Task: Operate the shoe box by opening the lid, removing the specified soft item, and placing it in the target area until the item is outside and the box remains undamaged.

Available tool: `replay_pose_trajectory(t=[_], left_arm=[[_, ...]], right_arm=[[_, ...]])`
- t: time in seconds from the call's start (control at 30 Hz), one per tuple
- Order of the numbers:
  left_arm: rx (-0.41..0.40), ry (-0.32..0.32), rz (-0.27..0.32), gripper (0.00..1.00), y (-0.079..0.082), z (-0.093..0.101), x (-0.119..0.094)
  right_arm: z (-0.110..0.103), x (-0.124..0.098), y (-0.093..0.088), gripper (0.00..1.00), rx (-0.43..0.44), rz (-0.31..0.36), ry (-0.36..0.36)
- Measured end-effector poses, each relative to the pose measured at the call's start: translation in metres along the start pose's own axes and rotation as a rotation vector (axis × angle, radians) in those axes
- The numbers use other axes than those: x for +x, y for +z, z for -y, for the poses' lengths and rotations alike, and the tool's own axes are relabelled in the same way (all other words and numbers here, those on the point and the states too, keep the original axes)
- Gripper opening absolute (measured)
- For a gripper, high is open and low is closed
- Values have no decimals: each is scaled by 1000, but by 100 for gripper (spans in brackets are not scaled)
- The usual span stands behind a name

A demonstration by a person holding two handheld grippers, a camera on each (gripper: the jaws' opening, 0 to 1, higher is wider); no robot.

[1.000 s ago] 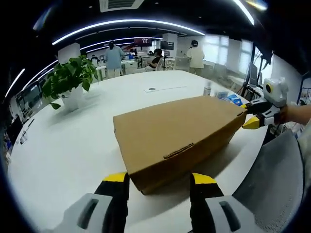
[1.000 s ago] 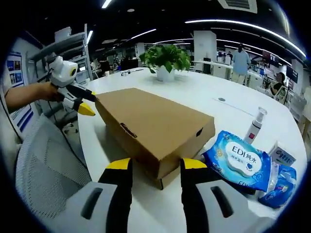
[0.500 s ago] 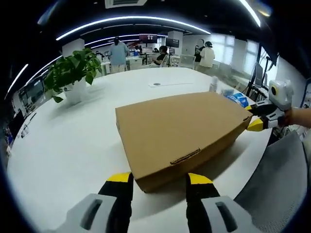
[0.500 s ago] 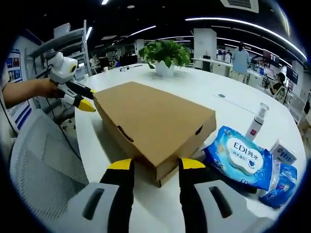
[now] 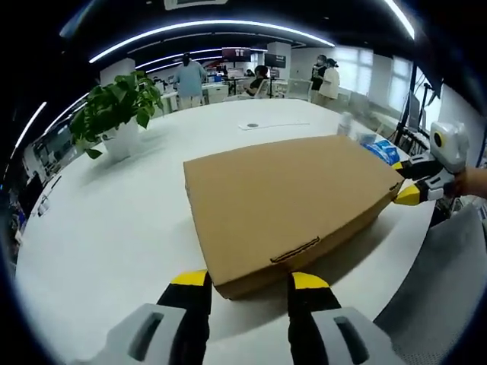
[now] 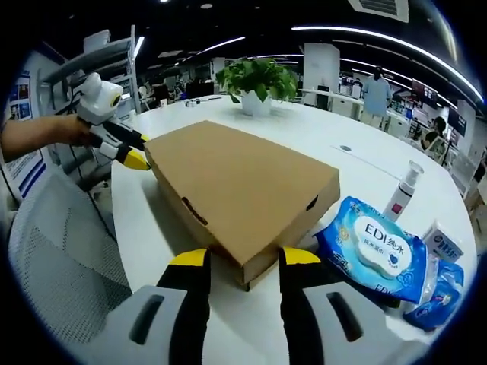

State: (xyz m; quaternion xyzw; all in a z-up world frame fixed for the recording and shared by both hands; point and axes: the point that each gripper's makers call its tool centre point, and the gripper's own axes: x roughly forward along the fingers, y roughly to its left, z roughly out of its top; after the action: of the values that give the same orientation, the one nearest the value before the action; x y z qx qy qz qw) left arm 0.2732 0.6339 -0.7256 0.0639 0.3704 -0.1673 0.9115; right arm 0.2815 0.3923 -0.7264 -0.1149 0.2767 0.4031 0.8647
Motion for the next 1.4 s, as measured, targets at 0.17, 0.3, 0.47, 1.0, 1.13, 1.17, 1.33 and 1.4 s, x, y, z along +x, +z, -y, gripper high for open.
replay_pose_trajectory(t=[0.17,0.3,0.47,1.0,1.13,1.17,1.33,1.4], left_arm=[[-1,-1,0,39,5,-4,5],[-6,-1,1,39,7,-5,7],[-10,0,1,38,12,-9,12],[-9,6,-2,38,32,-20,33],[-6,3,-3,38,38,-24,39],[-6,3,-3,38,40,-24,40],[-5,2,0,38,46,-26,47],[-5,1,1,38,49,-27,50]], right_arm=[[6,4,3,33,1,-2,-3],[12,9,6,33,-1,-5,-4],[18,14,9,33,-6,-10,-1],[41,31,21,33,-9,-23,-7],[48,35,24,33,-7,-25,-11],[50,36,25,33,-7,-25,-12],[57,41,28,34,-4,-29,-19],[60,43,29,34,-5,-30,-21]])
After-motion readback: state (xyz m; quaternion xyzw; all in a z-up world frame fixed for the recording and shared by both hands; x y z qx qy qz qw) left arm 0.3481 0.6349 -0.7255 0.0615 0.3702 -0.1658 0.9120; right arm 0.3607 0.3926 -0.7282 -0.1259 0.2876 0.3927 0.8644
